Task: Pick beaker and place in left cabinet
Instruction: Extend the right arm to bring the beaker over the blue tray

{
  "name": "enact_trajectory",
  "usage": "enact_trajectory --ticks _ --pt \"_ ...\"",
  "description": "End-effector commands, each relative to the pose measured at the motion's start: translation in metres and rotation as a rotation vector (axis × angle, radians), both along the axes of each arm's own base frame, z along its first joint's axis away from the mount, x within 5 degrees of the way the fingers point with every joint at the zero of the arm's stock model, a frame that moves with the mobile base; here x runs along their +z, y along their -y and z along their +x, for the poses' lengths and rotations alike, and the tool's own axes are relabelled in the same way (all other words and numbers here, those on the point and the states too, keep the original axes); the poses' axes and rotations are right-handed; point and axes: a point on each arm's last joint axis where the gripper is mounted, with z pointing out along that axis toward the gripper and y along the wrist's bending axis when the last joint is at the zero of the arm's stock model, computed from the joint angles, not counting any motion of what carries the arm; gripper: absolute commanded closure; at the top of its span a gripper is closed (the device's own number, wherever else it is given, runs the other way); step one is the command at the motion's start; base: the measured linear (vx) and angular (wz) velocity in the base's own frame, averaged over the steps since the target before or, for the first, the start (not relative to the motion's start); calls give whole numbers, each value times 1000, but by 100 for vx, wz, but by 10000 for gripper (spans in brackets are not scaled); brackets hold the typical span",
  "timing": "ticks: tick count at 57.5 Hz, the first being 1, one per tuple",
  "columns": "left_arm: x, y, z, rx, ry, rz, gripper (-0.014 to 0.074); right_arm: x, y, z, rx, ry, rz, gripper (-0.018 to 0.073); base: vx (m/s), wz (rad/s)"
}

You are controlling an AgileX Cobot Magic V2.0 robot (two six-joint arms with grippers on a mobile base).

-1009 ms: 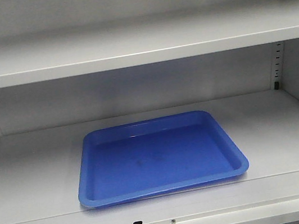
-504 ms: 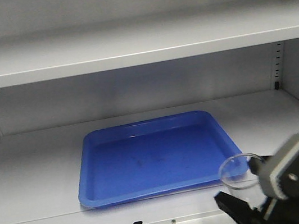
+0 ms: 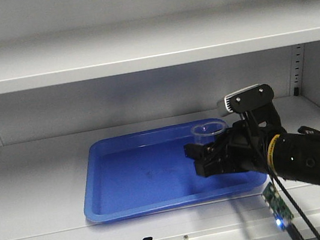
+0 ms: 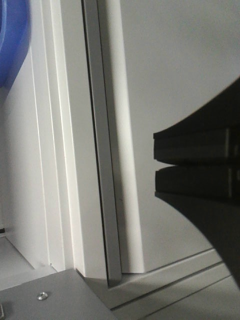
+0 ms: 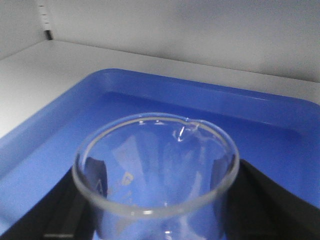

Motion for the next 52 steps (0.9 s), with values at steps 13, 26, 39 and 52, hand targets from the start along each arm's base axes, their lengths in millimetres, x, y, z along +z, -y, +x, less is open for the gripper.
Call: enact_trajectory --ticks 13,26,39,52 --pt "12 1 0 -14 103 -11 593 5 -17 46 121 130 21 560 0 0" --pt "12 1 0 -14 103 -11 593 -15 -31 82 144 166 76 559 0 0" --pt "12 1 0 -14 103 -11 593 -21 -40 94 220 277 15 481 0 0" --pt "12 1 0 -14 103 -11 593 -20 -41 94 237 303 9 228 0 0"
